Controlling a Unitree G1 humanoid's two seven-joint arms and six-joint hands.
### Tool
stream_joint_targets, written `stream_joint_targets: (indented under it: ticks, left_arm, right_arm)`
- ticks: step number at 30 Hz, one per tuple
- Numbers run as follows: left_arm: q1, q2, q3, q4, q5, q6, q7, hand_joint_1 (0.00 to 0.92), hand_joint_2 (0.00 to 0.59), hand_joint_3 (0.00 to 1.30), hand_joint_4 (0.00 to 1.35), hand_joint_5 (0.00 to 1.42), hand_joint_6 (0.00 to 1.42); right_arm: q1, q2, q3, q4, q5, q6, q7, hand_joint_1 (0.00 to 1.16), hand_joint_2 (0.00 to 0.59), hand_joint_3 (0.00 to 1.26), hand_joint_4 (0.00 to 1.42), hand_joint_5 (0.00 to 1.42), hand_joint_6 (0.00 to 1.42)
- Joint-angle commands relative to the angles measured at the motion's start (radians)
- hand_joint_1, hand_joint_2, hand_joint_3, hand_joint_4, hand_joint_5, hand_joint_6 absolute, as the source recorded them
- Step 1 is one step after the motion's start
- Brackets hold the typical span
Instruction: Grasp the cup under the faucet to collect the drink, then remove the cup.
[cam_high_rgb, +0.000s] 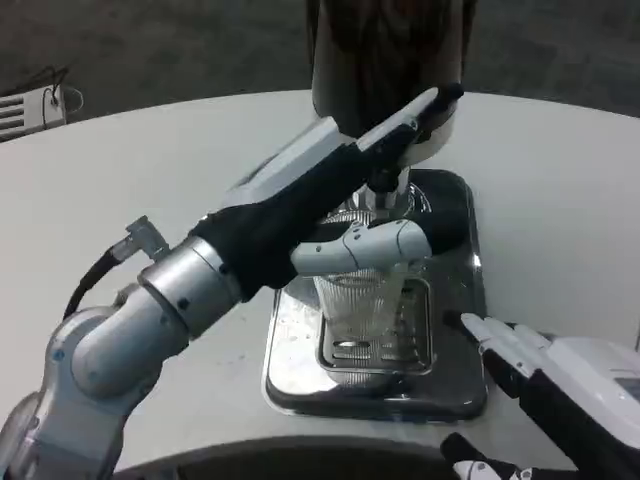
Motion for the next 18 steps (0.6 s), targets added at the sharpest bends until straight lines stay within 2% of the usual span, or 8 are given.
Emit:
stream_joint_targets:
  ticks: [1, 6, 9, 11, 15, 18]
  left_arm:
    - [0.007, 0.017, -0.044, 0.035, 0.036, -0.001, -0.043, 0.0, 0.045, 0.0, 0.0, 0.04, 0.14]
    - [-0.006, 0.025, -0.055, 0.053, 0.048, -0.014, -0.05, 0.0, 0.039, 0.0, 0.0, 0.04, 0.14]
    - [-0.013, 0.029, -0.06, 0.065, 0.055, -0.025, -0.051, 0.0, 0.038, 0.0, 0.0, 0.03, 0.14]
    - [-0.015, 0.031, -0.062, 0.071, 0.058, -0.032, -0.051, 0.0, 0.037, 0.0, 0.0, 0.03, 0.14]
    - [-0.019, 0.034, -0.064, 0.079, 0.065, -0.043, -0.052, 0.0, 0.034, 0.0, 0.0, 0.03, 0.14]
    - [-0.021, 0.037, -0.067, 0.084, 0.069, -0.051, -0.053, 0.0, 0.03, 0.0, 0.0, 0.03, 0.13]
  right_arm:
    - [0.019, 0.033, -0.025, -0.017, 0.071, 0.051, -0.017, 0.47, 0.468, 0.01, 0.0, 0.0, 0.0]
    - [0.014, 0.039, -0.029, -0.008, 0.138, 0.137, -0.049, 0.47, 0.421, 0.01, 0.0, 0.0, 0.0]
    - [0.012, 0.064, -0.035, 0.032, 0.195, 0.179, -0.114, 0.51, 0.378, 0.0, 0.0, 0.03, 0.0]
    - [0.018, 0.071, -0.036, 0.057, 0.228, 0.192, -0.158, 0.57, 0.33, 0.0, 0.0, 0.06, 0.04]
    - [0.045, 0.1, -0.037, 0.13, 0.307, 0.165, -0.293, 0.63, 0.293, 0.0, 0.0, 0.1, 0.07]
    - [0.059, 0.104, -0.034, 0.186, 0.362, 0.138, -0.377, 0.69, 0.263, 0.0, 0.0, 0.11, 0.09]
